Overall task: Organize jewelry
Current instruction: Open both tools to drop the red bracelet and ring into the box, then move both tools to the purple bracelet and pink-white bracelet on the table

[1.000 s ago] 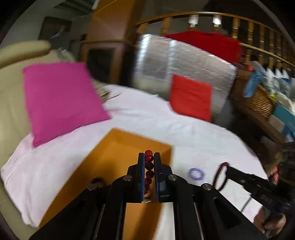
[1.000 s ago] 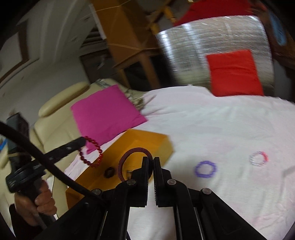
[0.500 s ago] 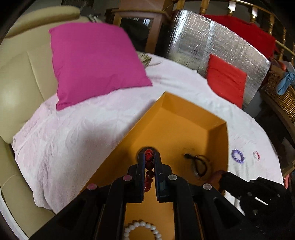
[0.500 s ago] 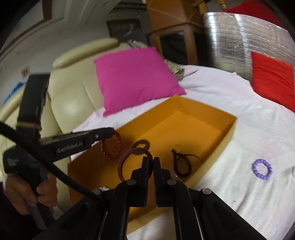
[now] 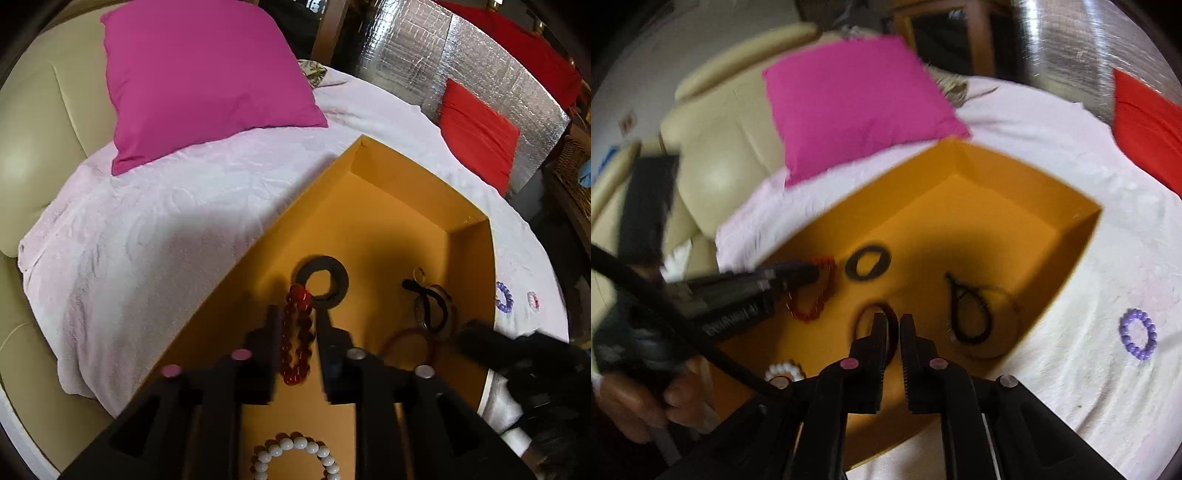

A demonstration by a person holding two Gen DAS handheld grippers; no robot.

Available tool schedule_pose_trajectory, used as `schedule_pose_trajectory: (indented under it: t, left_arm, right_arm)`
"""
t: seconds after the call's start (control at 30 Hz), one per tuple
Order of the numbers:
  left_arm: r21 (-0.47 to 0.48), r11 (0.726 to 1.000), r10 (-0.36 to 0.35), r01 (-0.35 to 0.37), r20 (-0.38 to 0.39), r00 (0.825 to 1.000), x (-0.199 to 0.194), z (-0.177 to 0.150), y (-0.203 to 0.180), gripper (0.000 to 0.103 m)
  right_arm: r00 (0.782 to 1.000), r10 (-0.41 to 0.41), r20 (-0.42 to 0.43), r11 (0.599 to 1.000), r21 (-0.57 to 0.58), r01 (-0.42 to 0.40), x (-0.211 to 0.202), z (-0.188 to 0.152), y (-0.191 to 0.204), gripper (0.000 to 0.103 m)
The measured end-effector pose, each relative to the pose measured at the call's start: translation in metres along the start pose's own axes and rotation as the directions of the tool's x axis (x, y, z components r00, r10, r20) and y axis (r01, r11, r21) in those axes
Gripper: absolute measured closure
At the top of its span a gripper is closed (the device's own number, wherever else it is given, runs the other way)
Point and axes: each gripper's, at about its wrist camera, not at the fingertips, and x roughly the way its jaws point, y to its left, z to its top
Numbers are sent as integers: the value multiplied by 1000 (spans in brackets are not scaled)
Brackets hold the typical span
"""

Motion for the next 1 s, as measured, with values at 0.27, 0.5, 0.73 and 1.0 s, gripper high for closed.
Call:
schedule_pose_trajectory:
  t: [0.27, 0.5, 0.73, 1.0]
  left_arm:
    - [13, 999, 50, -51, 96, 994, -14, 4, -10, 73]
    - [74, 997, 19, -30, 149, 989, -23, 7, -39, 69]
    - [100, 995, 7, -29, 215, 977, -32, 9, -69, 66]
    - [183, 983, -31, -24, 291, 956, -39, 4, -129, 56]
  right_arm:
    - [985, 67, 161, 982, 166, -94, -52, 9, -39, 77]
    - [967, -110, 228, 956, 289, 40, -107, -8, -110, 77]
    - [939, -271, 211, 843, 524, 125, -159, -56, -211, 78]
    - [933, -334, 134, 736, 656, 169, -179, -91, -267, 78]
